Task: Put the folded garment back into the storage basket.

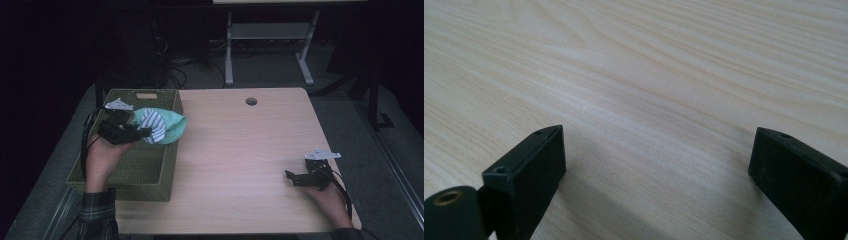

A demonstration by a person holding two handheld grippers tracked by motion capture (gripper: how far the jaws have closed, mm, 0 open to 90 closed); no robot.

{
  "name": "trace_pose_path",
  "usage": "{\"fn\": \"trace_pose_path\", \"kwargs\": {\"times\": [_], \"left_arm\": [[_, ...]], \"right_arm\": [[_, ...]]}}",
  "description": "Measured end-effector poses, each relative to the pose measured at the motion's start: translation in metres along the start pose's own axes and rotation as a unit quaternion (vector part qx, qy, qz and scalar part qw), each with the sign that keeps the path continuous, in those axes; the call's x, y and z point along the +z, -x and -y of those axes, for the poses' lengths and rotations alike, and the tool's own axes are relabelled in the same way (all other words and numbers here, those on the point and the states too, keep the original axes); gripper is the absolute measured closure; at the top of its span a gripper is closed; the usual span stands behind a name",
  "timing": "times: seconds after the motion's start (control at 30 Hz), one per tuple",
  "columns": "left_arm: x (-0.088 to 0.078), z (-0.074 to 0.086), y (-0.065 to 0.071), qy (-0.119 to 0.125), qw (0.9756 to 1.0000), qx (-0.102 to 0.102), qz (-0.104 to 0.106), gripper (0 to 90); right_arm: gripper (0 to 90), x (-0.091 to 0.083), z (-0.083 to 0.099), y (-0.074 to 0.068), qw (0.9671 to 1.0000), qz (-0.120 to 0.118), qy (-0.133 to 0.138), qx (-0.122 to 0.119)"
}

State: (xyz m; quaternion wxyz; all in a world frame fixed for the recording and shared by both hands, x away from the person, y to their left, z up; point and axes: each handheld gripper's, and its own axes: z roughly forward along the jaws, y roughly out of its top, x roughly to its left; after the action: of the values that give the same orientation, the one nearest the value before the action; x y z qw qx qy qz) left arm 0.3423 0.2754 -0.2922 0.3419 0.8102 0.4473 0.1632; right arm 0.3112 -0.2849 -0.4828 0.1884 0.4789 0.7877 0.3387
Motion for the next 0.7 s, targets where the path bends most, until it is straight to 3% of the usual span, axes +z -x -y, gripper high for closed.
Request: {"fn": "trace_pose_path", "kwargs": {"times": [0.17, 0.33, 0.7], "left_arm": [[-0.002, 0.013, -0.023, -0.007, 0.9993, -0.031, -0.019, 70.4], [0.006, 0.026, -0.041, -0.028, 0.9975, -0.051, -0.040, 70.2], [0.041, 0.045, -0.059, -0.070, 0.9940, -0.070, -0.048, 70.2]], "right_arm": [[7.4, 0.000, 0.000, 0.000, 1.0000, 0.000, 0.000, 0.000], [7.4, 0.000, 0.000, 0.000, 1.0000, 0.000, 0.000, -0.001], [7.4, 0.000, 0.000, 0.000, 1.0000, -0.001, 0.000, -0.002]]}}
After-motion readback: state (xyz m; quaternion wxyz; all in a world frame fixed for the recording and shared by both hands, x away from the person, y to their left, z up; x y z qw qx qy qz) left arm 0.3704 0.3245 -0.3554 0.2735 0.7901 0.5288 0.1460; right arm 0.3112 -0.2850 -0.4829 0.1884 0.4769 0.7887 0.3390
